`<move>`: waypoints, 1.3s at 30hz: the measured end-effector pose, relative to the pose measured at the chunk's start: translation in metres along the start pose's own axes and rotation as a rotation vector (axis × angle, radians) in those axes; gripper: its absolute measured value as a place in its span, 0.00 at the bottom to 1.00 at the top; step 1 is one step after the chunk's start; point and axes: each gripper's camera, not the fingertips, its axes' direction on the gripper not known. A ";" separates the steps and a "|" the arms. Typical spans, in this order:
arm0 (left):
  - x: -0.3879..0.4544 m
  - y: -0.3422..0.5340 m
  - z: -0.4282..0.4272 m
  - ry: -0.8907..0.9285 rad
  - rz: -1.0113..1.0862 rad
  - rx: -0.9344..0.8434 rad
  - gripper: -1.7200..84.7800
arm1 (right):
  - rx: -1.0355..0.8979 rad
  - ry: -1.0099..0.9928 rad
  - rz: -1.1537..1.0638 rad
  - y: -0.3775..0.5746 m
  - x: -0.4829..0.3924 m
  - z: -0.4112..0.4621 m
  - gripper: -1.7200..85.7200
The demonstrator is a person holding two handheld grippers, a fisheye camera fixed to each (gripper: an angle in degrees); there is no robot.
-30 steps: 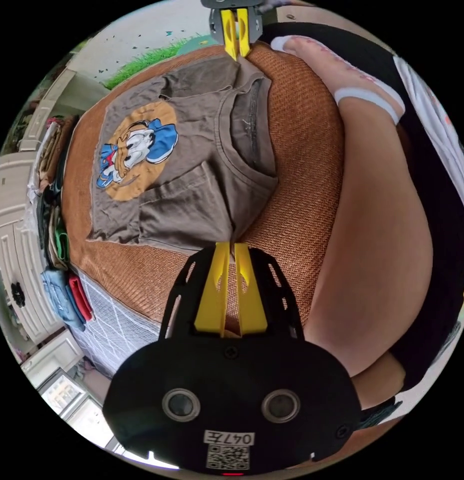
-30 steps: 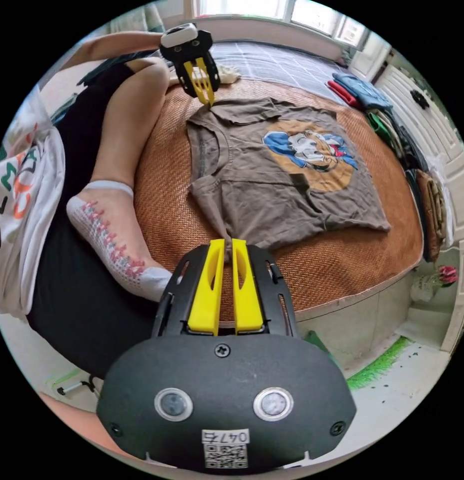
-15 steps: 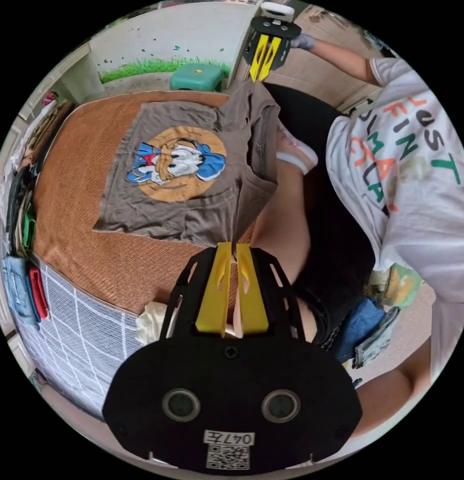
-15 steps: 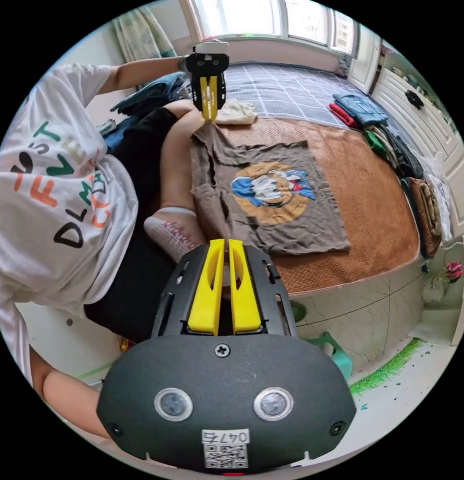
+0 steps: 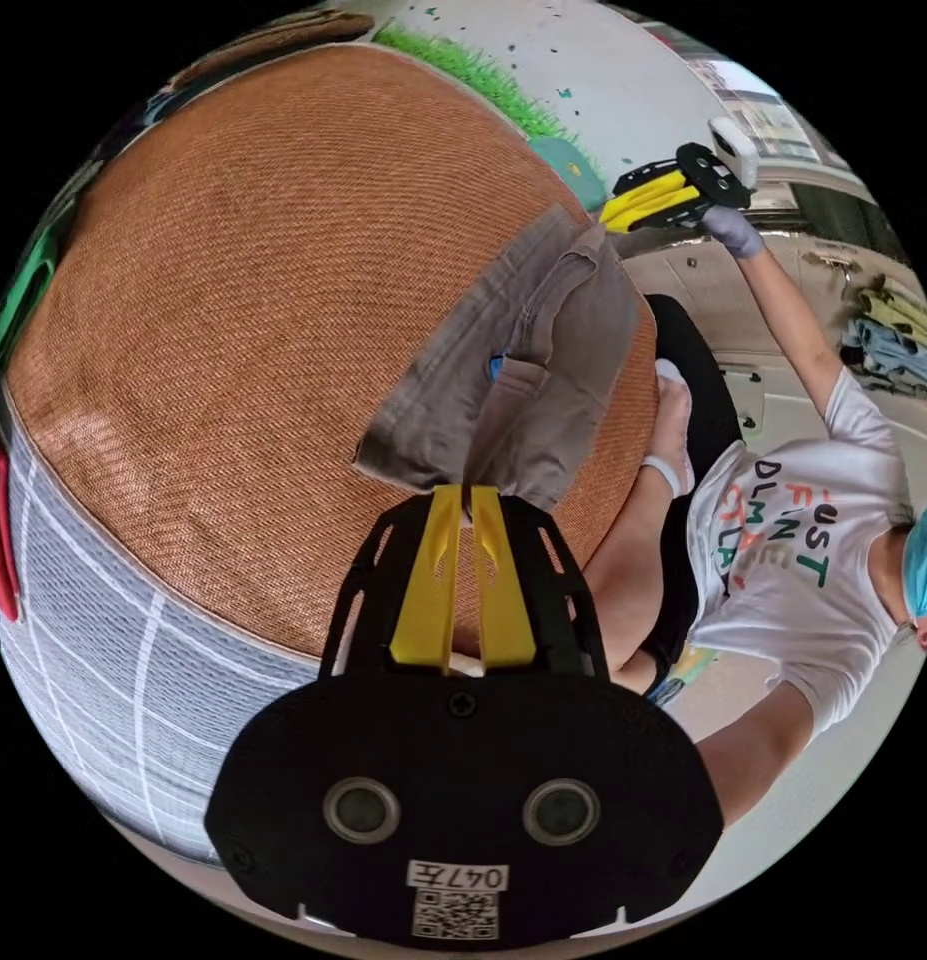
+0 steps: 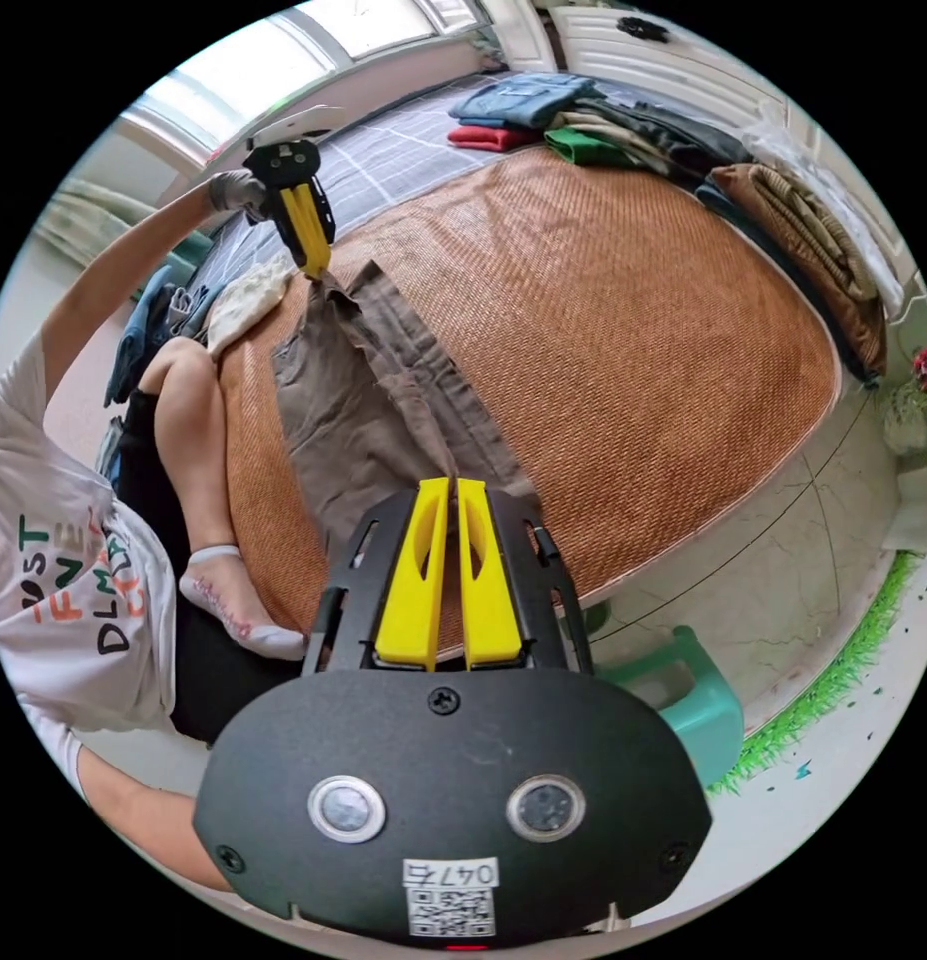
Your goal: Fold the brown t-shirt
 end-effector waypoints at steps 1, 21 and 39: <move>-0.008 0.002 0.003 0.008 -0.003 0.000 0.02 | -0.001 -0.004 0.002 0.000 0.005 0.001 0.02; -0.023 0.281 0.136 -0.102 -0.613 0.533 0.11 | 0.353 -0.067 0.373 0.117 0.031 -0.011 0.05; 0.002 0.351 0.297 0.113 -0.646 0.731 0.10 | 0.365 0.064 0.436 0.131 0.010 -0.017 0.01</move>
